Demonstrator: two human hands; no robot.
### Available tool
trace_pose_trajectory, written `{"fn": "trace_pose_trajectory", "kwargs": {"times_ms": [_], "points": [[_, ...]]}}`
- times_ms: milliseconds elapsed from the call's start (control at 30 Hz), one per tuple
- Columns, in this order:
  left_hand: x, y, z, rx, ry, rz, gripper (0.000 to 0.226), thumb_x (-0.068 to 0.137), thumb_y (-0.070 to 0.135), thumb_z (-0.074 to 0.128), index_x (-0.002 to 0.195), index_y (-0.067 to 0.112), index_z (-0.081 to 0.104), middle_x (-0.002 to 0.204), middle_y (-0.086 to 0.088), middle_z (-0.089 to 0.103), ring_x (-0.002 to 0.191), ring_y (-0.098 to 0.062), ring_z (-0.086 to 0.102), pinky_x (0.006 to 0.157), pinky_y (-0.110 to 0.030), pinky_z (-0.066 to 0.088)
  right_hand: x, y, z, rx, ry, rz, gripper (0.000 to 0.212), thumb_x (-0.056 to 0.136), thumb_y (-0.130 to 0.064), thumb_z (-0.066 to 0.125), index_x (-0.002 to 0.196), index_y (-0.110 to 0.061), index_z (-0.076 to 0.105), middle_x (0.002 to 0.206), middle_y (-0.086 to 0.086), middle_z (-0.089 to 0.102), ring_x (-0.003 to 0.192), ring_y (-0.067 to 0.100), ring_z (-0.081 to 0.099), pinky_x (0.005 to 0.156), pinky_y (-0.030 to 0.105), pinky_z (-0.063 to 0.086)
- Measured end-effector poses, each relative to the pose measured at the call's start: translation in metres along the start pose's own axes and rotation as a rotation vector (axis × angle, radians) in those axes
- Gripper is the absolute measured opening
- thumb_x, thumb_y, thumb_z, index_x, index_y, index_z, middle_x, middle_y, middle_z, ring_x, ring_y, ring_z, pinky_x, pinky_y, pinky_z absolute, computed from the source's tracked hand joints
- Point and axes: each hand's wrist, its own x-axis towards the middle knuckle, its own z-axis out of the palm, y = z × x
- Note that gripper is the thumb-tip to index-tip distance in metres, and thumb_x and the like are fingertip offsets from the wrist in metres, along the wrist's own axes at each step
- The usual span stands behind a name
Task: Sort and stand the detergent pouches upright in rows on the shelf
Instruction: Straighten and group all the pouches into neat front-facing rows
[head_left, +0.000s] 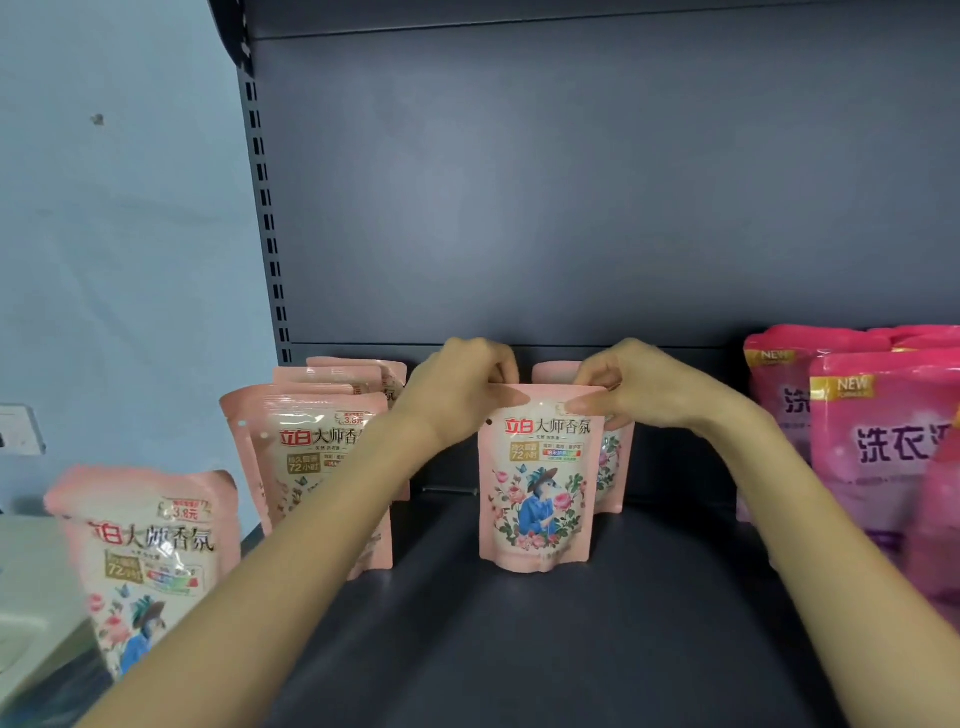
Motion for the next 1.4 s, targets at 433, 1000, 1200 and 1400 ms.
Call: {"fn": "trace_pose_trajectory", "kwargs": {"times_ms": [433,1000,1200,1400], "points": [[0.02,-0.009,0.025,-0.447,0.057,-0.144,0.006,0.082,0.01,0.068,0.082,0.013,0.063,0.074,0.006,0.063,0.072,-0.004,0.059,0.07,-0.016,0.048,0.004,0.015,-0.007,-0.055,0.241,0.141,0.015,0.081,-0.007,0.07,0.076,-0.016,0.061,0.085,0.005,0.066,0.078,0.018,0.064,0.061,0.025,0.056],[0.047,-0.004,0.034,-0.431,0.005,-0.09,0.017,0.08,0.003,0.069,0.075,0.019,0.062,0.068,0.011,0.058,0.063,0.0,0.054,0.059,-0.01,0.041,0.004,0.029,-0.018,-0.206,0.444,0.185,0.023,0.081,-0.004,0.069,0.068,-0.02,0.061,0.079,0.007,0.066,0.08,0.021,0.064,0.078,0.04,0.056],[0.047,-0.004,0.031,-0.397,-0.025,-0.066,0.016,0.08,0.005,0.069,0.077,0.02,0.062,0.073,0.007,0.062,0.068,-0.002,0.057,0.06,-0.008,0.042,0.001,0.026,-0.019,-0.183,0.392,0.195,0.01,0.083,-0.004,0.067,0.08,-0.012,0.064,0.085,0.01,0.066,0.08,0.02,0.061,0.075,0.036,0.056],[0.044,0.0,0.027,-0.344,-0.038,-0.048,0.014,0.08,0.006,0.07,0.078,0.019,0.064,0.072,0.008,0.063,0.065,0.001,0.057,0.06,-0.007,0.041,-0.001,0.025,-0.023,-0.204,0.323,0.218,0.013,0.083,-0.008,0.068,0.078,-0.018,0.061,0.088,0.007,0.066,0.084,0.019,0.061,0.077,0.032,0.052]]}}
